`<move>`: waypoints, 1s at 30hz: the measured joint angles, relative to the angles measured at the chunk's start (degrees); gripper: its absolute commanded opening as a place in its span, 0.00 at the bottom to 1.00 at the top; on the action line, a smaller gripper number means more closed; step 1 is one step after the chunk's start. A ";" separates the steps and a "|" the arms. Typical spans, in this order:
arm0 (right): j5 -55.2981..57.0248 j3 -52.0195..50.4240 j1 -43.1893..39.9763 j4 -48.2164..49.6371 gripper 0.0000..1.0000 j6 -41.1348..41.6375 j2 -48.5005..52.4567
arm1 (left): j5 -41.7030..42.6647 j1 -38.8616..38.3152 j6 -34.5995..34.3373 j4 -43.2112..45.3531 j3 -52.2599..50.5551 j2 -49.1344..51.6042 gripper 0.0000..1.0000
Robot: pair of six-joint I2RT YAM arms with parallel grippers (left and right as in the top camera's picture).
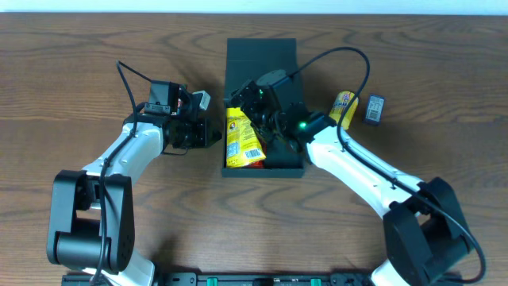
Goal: Pack container
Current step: 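Lower the yellow bag into the box's left side and release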
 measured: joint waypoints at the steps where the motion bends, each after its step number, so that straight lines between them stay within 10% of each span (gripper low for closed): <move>1: -0.55 0.00 -0.42 -0.39 0.99 -1.64 0.00 | 0.00 0.00 0.00 0.00 0.00 0.00 0.15; 14: -11.10 0.00 -6.56 -6.23 0.99 -26.40 -0.02 | 0.00 0.00 -0.15 0.00 0.00 0.00 0.19; 20: -13.22 0.00 -6.58 -9.46 0.02 -35.87 -0.02 | 0.00 0.00 -0.17 -0.02 0.00 0.00 0.24; 30: -11.63 0.00 -7.26 -18.62 0.01 -46.27 -0.02 | 0.00 0.00 -0.17 0.00 0.00 0.00 0.24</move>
